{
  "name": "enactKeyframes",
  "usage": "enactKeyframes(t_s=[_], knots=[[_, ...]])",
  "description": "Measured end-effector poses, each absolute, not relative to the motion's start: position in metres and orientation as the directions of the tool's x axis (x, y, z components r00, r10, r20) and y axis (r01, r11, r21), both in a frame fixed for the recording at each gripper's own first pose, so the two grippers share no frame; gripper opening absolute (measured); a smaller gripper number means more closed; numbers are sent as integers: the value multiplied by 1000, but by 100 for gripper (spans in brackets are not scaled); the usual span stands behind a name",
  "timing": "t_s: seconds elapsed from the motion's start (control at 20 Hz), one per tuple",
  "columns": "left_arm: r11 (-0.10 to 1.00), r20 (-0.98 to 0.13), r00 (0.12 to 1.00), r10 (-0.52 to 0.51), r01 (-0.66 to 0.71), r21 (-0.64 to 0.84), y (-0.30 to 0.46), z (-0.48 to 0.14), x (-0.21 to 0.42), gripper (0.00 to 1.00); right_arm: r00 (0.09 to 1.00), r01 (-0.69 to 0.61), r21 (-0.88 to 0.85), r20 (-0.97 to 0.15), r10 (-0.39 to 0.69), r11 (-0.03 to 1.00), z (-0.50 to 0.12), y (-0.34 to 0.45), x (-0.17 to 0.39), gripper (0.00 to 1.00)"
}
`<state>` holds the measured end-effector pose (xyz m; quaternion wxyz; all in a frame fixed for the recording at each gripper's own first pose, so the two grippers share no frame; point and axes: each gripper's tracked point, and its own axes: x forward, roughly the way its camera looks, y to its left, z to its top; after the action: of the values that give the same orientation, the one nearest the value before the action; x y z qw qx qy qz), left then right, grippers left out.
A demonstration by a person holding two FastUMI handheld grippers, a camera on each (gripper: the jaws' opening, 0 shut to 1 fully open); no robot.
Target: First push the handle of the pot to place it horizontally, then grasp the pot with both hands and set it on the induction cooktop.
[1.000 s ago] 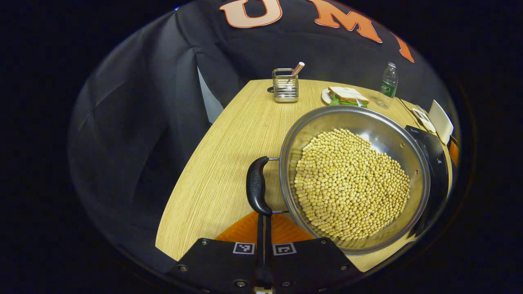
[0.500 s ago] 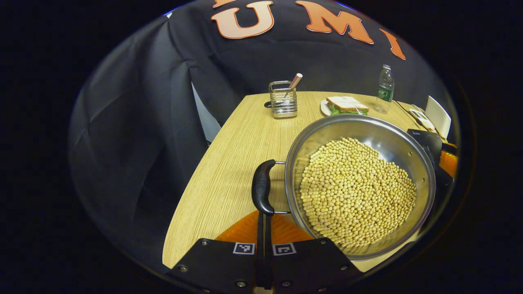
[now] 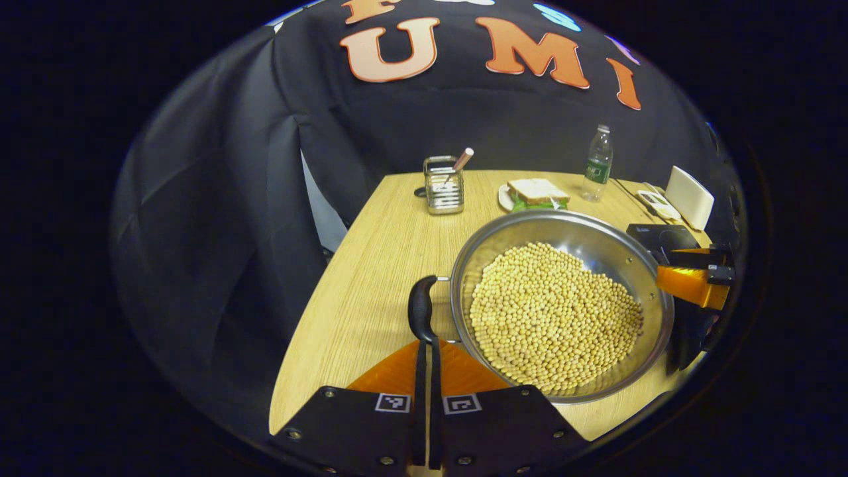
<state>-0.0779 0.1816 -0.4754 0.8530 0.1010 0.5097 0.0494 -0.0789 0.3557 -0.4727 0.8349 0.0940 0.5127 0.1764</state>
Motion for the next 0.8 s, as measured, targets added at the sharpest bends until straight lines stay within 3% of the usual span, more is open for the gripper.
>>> enactKeyframes(t_s=[0.1,0.3,0.8], knots=[[973,-827,537,166,45,224,177,-463,-62,12,411,-190,327,-829,378,926,-474,356,-78,93],[972,-837,524,158,68,226,169,-468,-53,82,412,-188,307,-838,358,933,-475,358,-77,94],[980,-877,444,182,-9,198,188,-532,-46,82,337,-141,283,-887,315,949,-508,365,-82,92]])
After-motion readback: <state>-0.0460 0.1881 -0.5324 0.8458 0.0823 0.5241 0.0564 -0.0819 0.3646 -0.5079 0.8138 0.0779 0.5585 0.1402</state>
